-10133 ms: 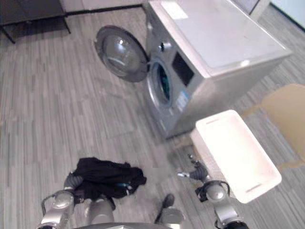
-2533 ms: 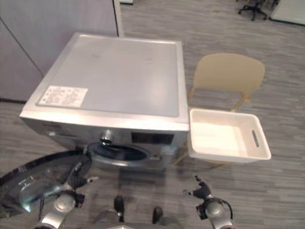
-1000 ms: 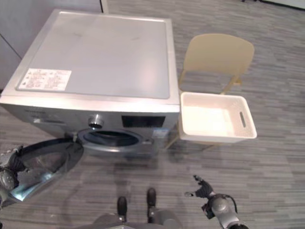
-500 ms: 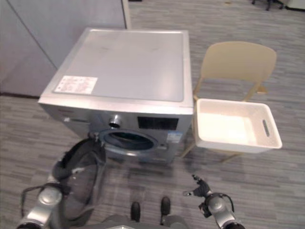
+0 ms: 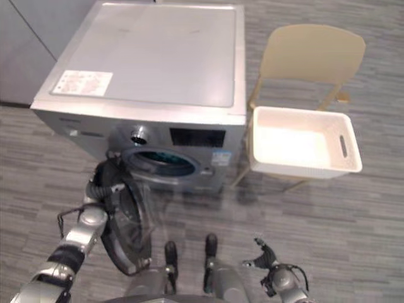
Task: Grab the laundry basket,head to the washer,open it,put in the laundry and shut it.
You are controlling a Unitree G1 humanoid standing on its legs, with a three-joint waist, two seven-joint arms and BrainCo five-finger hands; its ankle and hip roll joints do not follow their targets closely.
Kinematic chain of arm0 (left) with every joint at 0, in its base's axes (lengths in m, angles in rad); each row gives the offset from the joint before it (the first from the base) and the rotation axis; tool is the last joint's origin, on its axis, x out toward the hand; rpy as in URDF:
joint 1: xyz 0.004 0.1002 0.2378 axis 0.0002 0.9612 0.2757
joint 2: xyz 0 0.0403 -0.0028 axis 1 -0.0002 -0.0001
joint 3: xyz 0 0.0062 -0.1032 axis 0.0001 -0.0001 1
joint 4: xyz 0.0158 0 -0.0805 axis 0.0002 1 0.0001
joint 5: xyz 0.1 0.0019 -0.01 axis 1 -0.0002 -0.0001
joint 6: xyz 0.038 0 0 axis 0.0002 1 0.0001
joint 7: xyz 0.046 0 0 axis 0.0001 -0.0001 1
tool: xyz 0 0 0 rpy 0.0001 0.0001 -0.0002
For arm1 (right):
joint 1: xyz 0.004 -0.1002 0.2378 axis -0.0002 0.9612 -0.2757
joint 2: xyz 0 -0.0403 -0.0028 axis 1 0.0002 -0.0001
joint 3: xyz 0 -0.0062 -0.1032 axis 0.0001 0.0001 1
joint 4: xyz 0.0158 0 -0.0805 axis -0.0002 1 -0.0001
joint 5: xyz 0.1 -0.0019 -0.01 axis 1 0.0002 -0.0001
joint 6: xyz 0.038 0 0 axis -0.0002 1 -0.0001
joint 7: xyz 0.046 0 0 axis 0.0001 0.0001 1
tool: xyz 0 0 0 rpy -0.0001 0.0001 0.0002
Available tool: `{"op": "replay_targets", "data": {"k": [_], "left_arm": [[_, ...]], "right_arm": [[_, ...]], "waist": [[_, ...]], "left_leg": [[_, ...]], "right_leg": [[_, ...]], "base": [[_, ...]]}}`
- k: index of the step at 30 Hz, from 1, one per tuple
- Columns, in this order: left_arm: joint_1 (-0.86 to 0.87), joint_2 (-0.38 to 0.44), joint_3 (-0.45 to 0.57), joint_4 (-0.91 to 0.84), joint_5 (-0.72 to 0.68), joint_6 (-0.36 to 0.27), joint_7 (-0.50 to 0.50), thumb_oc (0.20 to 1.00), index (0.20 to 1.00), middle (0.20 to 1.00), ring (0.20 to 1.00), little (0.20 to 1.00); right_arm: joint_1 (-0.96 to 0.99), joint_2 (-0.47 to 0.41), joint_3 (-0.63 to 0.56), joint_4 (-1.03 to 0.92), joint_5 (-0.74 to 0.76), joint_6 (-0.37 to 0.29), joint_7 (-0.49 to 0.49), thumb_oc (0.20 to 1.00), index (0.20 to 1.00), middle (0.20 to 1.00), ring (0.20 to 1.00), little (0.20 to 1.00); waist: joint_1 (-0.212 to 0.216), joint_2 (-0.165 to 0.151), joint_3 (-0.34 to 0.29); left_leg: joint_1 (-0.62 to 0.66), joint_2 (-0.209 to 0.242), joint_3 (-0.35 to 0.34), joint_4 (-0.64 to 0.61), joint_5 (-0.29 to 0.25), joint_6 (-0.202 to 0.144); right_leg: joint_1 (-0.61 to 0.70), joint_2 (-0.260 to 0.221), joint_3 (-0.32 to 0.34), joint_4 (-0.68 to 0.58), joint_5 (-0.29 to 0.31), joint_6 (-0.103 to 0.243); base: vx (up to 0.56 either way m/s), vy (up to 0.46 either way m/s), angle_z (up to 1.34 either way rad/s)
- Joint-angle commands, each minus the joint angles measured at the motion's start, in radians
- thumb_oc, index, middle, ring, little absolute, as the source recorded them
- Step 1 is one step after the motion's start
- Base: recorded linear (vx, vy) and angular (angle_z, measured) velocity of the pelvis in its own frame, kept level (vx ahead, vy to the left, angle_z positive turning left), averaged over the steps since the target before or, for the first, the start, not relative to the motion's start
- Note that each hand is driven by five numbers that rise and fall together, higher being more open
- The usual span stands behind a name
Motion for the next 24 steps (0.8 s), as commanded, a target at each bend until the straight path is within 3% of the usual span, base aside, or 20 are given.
{"op": "replay_targets", "data": {"k": [1, 5, 11, 14, 16, 17, 20, 22, 24], "left_arm": [[-0.325, -0.233, -0.288, 0.008, 0.005, -0.168, -0.092, 1.000, 1.000, 1.000, 1.000, 1.000], [-0.362, -0.222, -0.270, 0.032, 0.004, -0.174, -0.066, 1.000, 1.000, 1.000, 1.000, 1.000], [-0.298, -0.209, -0.202, 0.058, -0.027, -0.189, -0.054, 1.000, 1.000, 1.000, 1.000, 1.000], [-0.317, -0.207, -0.207, 0.080, -0.022, -0.191, -0.057, 1.000, 1.000, 1.000, 1.000, 1.000], [-0.354, -0.200, -0.204, 0.107, -0.048, -0.199, -0.065, 1.000, 1.000, 1.000, 1.000, 1.000], [-0.413, -0.188, -0.200, 0.137, -0.078, -0.213, -0.065, 1.000, 1.000, 1.000, 1.000, 1.000], [-0.471, -0.189, -0.210, 0.109, -0.113, -0.228, -0.051, 1.000, 1.000, 1.000, 1.000, 1.000], [-0.490, -0.228, -0.252, -0.052, -0.129, -0.267, -0.040, 1.000, 1.000, 1.000, 1.000, 1.000], [-0.468, -0.276, -0.265, -0.137, -0.183, -0.289, -0.037, 1.000, 1.000, 1.000, 1.000, 1.000]], "right_arm": [[-0.068, -0.062, 0.019, -0.059, 0.027, -0.021, -0.038, 1.000, 1.000, 1.000, 1.000, 1.000], [-0.074, -0.078, 0.024, -0.075, 0.027, -0.028, -0.049, 1.000, 1.000, 1.000, 1.000, 1.000], [-0.050, -0.078, 0.017, -0.108, 0.036, -0.039, -0.035, 1.000, 1.000, 1.000, 1.000, 1.000], [-0.027, -0.086, 0.008, -0.106, 0.034, -0.039, -0.034, 1.000, 1.000, 1.000, 1.000, 1.000], [-0.012, -0.095, 0.000, -0.103, 0.034, -0.037, -0.033, 1.000, 1.000, 1.000, 1.000, 1.000], [-0.012, -0.108, -0.001, -0.100, 0.034, -0.037, -0.031, 1.000, 1.000, 1.000, 1.000, 1.000], [-0.025, -0.118, 0.001, -0.093, 0.037, -0.033, -0.033, 1.000, 1.000, 1.000, 1.000, 1.000], [-0.047, -0.102, 0.008, -0.049, 0.043, -0.032, -0.048, 1.000, 1.000, 1.000, 1.000, 1.000], [-0.052, -0.089, 0.014, -0.052, 0.043, -0.033, -0.055, 1.000, 1.000, 1.000, 1.000, 1.000]], "waist": [[-0.128, -0.017, -0.005], [-0.147, 0.001, -0.002], [-0.150, -0.010, 0.002], [-0.167, -0.001, 0.001], [-0.192, 0.016, -0.003], [-0.223, 0.042, -0.012], [-0.240, 0.060, -0.009], [-0.244, 0.087, -0.010], [-0.242, 0.091, -0.010]], "left_leg": [[-0.064, 0.039, -0.083, -0.017, 0.111, -0.018], [-0.068, 0.039, -0.074, -0.048, 0.103, -0.016], [-0.080, 0.060, 0.027, 0.016, 0.088, -0.019], [-0.075, 0.063, 0.049, 0.010, 0.094, -0.025], [-0.062, 0.064, 0.080, -0.005, 0.099, -0.027], [-0.032, 0.060, 0.105, -0.034, 0.093, -0.026], [-0.036, 0.056, 0.108, -0.040, 0.106, -0.028], [-0.042, 0.057, 0.104, -0.049, 0.113, -0.032], [-0.033, 0.056, 0.100, -0.049, 0.115, -0.033]], "right_leg": [[0.073, -0.011, 0.012, -0.050, -0.062, 0.106], [0.019, -0.008, 0.025, -0.032, -0.045, 0.114], [0.025, -0.003, 0.100, -0.071, -0.024, 0.116], [0.034, -0.013, 0.087, -0.075, -0.030, 0.115], [0.034, -0.023, 0.071, -0.069, -0.034, 0.117], [0.029, -0.027, 0.061, -0.062, -0.037, 0.124], [0.026, -0.029, 0.056, -0.058, -0.036, 0.127], [0.032, -0.035, 0.029, -0.066, -0.037, 0.126], [0.046, -0.036, 0.022, -0.067, -0.042, 0.121]], "base": [[-0.12, 0.027, 0.10], [-0.09, 0.024, 0.35], [-0.04, -0.022, -0.29], [0.00, -0.020, -0.43], [0.02, 0.033, 0.25], [0.03, 0.058, 0.17], [0.01, 0.040, 0.08], [0.00, 0.000, 0.00], [0.03, -0.011, 0.20]]}}
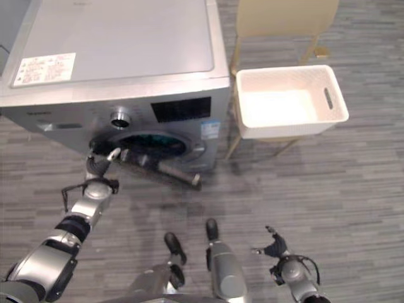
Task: Grab the laundry basket,head to the washer,open it,put in the laundry and shut it.
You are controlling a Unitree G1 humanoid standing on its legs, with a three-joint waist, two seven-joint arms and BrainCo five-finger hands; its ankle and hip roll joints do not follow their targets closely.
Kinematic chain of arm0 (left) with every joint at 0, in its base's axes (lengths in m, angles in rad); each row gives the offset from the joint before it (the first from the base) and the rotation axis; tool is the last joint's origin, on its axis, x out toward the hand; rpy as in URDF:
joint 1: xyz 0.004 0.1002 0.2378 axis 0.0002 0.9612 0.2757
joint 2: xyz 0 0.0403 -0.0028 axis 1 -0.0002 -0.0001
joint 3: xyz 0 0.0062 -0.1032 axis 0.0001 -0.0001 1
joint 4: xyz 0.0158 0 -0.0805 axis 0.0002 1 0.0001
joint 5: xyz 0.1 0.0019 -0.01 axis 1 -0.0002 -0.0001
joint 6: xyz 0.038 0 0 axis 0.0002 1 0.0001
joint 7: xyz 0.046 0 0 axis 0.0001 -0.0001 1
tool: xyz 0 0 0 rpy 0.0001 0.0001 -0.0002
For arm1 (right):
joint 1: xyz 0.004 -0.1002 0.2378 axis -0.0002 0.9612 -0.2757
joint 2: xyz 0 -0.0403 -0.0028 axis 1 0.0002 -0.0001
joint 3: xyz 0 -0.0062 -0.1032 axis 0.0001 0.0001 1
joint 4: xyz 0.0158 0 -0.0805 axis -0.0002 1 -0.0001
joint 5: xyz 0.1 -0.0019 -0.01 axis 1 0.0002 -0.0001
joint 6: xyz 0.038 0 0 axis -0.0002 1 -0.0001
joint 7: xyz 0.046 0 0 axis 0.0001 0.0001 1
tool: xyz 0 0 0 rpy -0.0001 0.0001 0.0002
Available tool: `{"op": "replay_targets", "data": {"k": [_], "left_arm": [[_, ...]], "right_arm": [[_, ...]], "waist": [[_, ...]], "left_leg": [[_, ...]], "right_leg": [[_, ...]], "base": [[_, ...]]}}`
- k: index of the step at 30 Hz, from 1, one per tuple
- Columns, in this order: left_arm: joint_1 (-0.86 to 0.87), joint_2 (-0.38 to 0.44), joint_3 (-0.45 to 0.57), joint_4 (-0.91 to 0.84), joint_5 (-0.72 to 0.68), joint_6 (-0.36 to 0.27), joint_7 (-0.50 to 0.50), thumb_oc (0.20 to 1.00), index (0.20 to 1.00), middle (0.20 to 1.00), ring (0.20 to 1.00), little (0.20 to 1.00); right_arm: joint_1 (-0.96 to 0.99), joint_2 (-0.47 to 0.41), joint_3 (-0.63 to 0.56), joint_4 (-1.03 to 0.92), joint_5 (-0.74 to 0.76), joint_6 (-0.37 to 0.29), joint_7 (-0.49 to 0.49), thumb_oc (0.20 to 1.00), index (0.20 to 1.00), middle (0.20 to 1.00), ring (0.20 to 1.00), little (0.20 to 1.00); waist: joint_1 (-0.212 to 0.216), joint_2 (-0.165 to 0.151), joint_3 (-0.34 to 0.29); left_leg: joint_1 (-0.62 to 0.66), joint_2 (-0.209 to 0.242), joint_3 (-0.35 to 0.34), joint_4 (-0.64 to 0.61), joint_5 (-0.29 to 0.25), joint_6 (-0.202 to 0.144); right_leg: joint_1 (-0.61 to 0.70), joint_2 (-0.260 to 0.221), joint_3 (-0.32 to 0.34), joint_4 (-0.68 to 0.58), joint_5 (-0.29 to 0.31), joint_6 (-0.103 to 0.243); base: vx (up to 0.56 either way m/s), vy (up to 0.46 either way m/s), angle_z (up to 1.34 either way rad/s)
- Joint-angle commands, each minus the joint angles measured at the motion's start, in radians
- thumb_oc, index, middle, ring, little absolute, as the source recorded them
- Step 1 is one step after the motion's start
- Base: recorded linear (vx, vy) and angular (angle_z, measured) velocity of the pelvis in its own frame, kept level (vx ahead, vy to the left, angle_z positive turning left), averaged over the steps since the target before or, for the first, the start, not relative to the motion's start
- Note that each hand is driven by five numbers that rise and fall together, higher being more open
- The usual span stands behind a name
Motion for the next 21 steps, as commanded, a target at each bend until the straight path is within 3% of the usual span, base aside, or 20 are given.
{"op": "replay_targets", "data": {"k": [1, 4, 8, 11, 13, 15, 17, 21], "left_arm": [[-0.245, -0.263, -0.147, -0.201, 0.017, -0.214, -0.124, 1.000, 1.000, 1.000, 1.000, 1.000], [-0.143, -0.331, -0.198, -0.350, -0.055, -0.235, -0.159, 1.000, 1.000, 1.000, 1.000, 1.000], [-0.058, -0.342, -0.240, -0.381, -0.086, -0.221, -0.194, 1.000, 1.000, 1.000, 1.000, 1.000], [0.031, -0.309, -0.269, -0.394, -0.051, -0.194, -0.240, 1.000, 1.000, 1.000, 1.000, 1.000], [0.146, -0.225, -0.266, -0.446, 0.010, -0.178, -0.299, 1.000, 1.000, 1.000, 1.000, 1.000], [0.302, -0.132, -0.216, -0.489, 0.040, -0.166, -0.355, 1.000, 1.000, 1.000, 1.000, 1.000], [0.445, -0.074, -0.152, -0.421, 0.096, -0.156, -0.394, 1.000, 1.000, 1.000, 1.000, 1.000], [0.544, -0.055, -0.075, -0.308, 0.145, -0.141, -0.408, 1.000, 1.000, 1.000, 1.000, 1.000]], "right_arm": [[0.003, -0.058, 0.056, -0.054, 0.035, -0.016, -0.019, 1.000, 1.000, 1.000, 1.000, 1.000], [-0.007, -0.023, 0.057, -0.041, 0.043, -0.009, -0.036, 1.000, 1.000, 1.000, 1.000, 1.000], [-0.019, 0.008, 0.059, -0.029, 0.052, -0.007, -0.048, 1.000, 1.000, 1.000, 1.000, 1.000], [-0.028, 0.028, 0.057, -0.017, 0.056, -0.005, -0.056, 1.000, 1.000, 1.000, 1.000, 1.000], [-0.026, 0.043, 0.042, -0.010, 0.057, -0.007, -0.058, 1.000, 1.000, 1.000, 1.000, 1.000], [-0.023, 0.061, 0.026, 0.007, 0.055, -0.007, -0.054, 1.000, 1.000, 1.000, 1.000, 1.000], [-0.020, 0.070, 0.009, 0.014, 0.051, -0.009, -0.043, 1.000, 1.000, 1.000, 1.000, 1.000], [-0.019, 0.077, -0.001, 0.029, 0.044, -0.010, -0.034, 1.000, 1.000, 1.000, 1.000, 1.000]], "waist": [[-0.122, 0.034, -0.052], [-0.108, 0.034, -0.048], [-0.094, 0.029, -0.047], [-0.072, 0.024, -0.046], [-0.043, 0.022, -0.053], [-0.009, 0.013, -0.069], [0.022, 0.001, -0.084], [0.045, -0.014, -0.108]], "left_leg": [[-0.032, 0.076, -0.142, -0.016, 0.093, -0.032], [-0.013, 0.066, -0.154, -0.016, 0.093, -0.031], [0.005, 0.061, -0.166, -0.016, 0.091, -0.029], [0.020, 0.056, -0.184, -0.016, 0.087, -0.027], [0.034, 0.047, -0.205, -0.016, 0.082, -0.024], [0.053, 0.039, -0.227, -0.016, 0.079, -0.022], [0.072, 0.034, -0.243, -0.016, 0.075, -0.018], [0.090, 0.026, -0.254, -0.016, 0.067, -0.012]], "right_leg": [[0.144, 0.008, -0.030, -0.265, 0.070, 0.085], [0.177, 0.012, -0.036, -0.261, 0.058, 0.072], [0.203, 0.014, -0.043, -0.252, 0.047, 0.065], [0.219, 0.016, -0.054, -0.231, 0.031, 0.058], [0.241, 0.016, -0.074, -0.223, 0.019, 0.055], [0.274, 0.016, -0.094, -0.230, 0.011, 0.055], [0.300, 0.014, -0.112, -0.234, 0.006, 0.058], [0.328, 0.013, -0.123, -0.242, 0.003, 0.062]], "base": [[0.04, -0.015, 0.24], [0.04, -0.018, 0.17], [0.03, -0.036, 0.09], [0.01, -0.039, 0.09], [0.01, -0.056, 0.15], [0.03, -0.060, -0.10], [0.03, -0.048, -0.13], [0.02, -0.014, -0.02]]}}
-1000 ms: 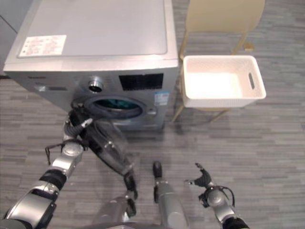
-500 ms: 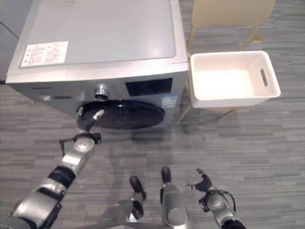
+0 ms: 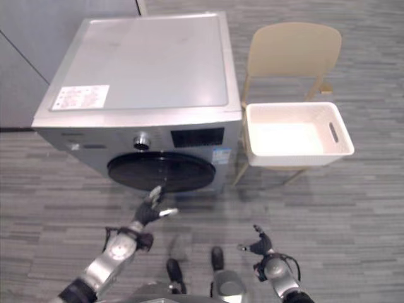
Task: Grab the laundry basket,head to the washer,open it,put in the laundry and shut it.
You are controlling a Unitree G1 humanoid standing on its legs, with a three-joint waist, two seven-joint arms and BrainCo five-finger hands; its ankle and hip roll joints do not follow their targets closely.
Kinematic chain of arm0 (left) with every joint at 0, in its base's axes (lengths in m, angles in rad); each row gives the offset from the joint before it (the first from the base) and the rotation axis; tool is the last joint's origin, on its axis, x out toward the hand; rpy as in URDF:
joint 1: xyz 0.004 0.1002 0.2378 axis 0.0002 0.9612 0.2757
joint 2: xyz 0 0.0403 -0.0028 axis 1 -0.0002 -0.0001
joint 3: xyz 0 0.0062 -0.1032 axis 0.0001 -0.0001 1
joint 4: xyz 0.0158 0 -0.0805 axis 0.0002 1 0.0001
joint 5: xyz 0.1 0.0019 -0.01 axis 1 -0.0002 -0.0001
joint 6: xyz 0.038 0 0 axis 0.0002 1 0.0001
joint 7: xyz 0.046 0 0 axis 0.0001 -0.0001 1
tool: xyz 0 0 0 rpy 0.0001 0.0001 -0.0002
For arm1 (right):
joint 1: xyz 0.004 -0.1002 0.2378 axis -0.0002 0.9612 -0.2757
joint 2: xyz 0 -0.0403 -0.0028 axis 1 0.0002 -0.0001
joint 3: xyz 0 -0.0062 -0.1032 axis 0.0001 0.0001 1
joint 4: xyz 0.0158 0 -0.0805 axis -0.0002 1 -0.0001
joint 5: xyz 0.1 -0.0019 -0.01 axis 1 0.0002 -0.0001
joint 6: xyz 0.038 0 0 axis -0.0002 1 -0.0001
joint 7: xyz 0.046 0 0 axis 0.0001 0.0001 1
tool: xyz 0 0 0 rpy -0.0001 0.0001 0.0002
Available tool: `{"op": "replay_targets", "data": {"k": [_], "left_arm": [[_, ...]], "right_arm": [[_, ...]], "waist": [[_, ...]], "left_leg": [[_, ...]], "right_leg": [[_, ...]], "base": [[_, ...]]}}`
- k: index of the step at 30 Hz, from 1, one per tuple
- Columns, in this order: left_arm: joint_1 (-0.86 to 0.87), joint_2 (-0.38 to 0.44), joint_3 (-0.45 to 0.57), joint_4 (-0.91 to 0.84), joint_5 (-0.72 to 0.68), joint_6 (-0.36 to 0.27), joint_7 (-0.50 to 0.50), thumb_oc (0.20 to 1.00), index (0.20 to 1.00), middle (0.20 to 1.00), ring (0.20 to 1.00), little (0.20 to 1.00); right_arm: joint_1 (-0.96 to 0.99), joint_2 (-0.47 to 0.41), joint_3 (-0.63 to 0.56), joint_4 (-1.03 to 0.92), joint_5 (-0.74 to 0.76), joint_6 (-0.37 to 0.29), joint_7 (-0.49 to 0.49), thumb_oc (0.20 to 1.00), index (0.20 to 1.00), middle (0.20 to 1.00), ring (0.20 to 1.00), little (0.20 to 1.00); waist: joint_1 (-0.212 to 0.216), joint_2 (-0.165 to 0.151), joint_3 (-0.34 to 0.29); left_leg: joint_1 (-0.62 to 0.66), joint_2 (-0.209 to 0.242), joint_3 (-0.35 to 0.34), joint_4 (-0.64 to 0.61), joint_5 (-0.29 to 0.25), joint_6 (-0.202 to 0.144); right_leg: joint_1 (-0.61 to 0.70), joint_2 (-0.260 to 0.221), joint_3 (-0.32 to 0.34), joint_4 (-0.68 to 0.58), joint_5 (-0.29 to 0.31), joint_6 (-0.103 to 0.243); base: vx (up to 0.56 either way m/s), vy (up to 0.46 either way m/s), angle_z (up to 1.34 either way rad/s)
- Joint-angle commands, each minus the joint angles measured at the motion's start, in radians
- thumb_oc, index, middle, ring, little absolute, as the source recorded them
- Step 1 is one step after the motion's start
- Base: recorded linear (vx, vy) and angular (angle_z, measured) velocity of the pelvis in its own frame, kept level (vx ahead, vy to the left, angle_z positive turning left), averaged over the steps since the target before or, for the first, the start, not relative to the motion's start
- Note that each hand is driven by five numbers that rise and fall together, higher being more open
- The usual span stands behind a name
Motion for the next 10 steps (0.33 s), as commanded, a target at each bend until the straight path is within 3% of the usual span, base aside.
{"op": "replay_targets", "data": {"k": [1, 7, 10], "left_arm": [[0.005, -0.022, 0.075, 0.124, 0.103, 0.008, -0.010, 1.000, 1.000, 1.000, 1.000, 1.000], [0.011, -0.037, 0.179, 0.401, 0.188, 0.028, 0.026, 1.000, 1.000, 1.000, 1.000, 1.000], [0.000, -0.044, 0.200, 0.447, 0.180, 0.030, 0.035, 1.000, 1.000, 1.000, 1.000, 1.000]], "right_arm": [[0.014, -0.033, -0.016, 0.002, 0.013, -0.023, 0.009, 1.000, 1.000, 1.000, 1.000, 1.000], [0.015, -0.029, -0.030, 0.026, 0.025, -0.020, 0.027, 1.000, 1.000, 1.000, 1.000, 1.000], [0.016, -0.026, -0.032, 0.040, 0.029, -0.019, 0.029, 1.000, 1.000, 1.000, 1.000, 1.000]], "waist": [[0.023, -0.003, -0.068], [0.035, -0.024, -0.106], [0.035, -0.029, -0.116]], "left_leg": [[-0.089, 0.016, -0.066, -0.004, 0.029, -0.052], [-0.058, 0.002, -0.076, -0.003, 0.005, -0.044], [-0.049, -0.001, -0.077, -0.003, -0.001, -0.042]], "right_leg": [[-0.015, 0.007, -0.059, 0.057, -0.110, 0.054], [0.018, 0.003, -0.063, 0.050, -0.111, 0.060], [0.025, 0.002, -0.061, 0.049, -0.111, 0.060]], "base": [[0.04, 0.005, 0.10], [0.04, 0.017, 0.12], [0.02, 0.010, 0.02]]}}
